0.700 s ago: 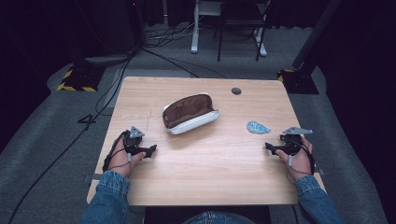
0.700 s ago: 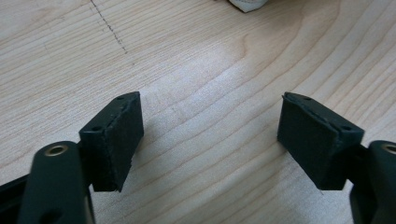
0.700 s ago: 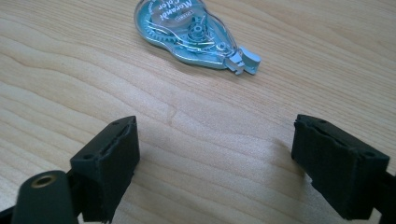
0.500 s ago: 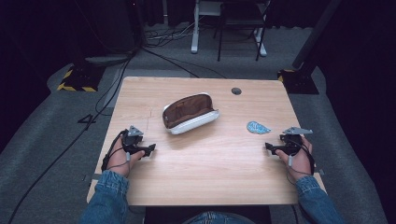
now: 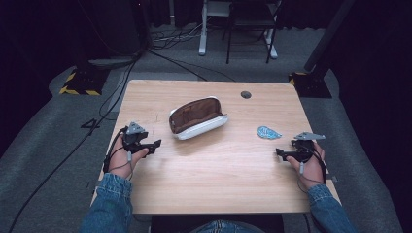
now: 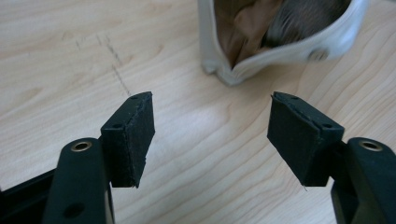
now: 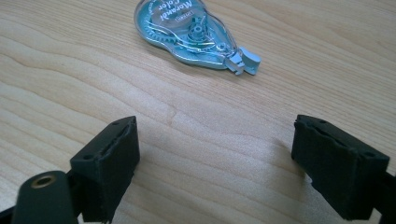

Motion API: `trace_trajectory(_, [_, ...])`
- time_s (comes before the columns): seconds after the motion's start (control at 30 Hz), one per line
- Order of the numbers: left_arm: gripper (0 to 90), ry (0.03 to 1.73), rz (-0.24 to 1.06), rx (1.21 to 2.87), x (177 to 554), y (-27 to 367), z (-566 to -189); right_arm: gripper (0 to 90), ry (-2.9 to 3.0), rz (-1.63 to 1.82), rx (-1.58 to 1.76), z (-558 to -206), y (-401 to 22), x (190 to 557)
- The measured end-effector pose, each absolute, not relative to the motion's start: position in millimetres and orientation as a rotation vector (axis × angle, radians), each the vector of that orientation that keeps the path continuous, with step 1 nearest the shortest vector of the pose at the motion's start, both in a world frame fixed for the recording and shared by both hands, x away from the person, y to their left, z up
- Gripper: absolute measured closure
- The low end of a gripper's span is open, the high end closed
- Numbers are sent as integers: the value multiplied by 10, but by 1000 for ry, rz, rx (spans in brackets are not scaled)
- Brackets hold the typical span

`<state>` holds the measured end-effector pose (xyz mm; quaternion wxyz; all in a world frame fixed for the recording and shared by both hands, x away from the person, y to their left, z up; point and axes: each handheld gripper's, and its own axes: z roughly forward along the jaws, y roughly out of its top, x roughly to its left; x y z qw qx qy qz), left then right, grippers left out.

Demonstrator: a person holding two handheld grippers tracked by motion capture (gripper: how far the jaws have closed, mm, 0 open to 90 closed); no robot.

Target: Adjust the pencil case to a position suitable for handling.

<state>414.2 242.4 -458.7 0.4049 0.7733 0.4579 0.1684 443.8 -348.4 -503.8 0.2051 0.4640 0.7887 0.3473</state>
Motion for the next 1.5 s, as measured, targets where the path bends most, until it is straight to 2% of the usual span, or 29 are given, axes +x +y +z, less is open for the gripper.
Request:
trace_trajectory(0.77, [328,1083,447,1864,4369,2271,-4322,150,2199,970,1292,-5039,-3483,4438])
trace_trajectory(1.5, [328,1034,405,1866,4816,2059,-4402,150,2200,970,1290,-5039,-3483,4438])
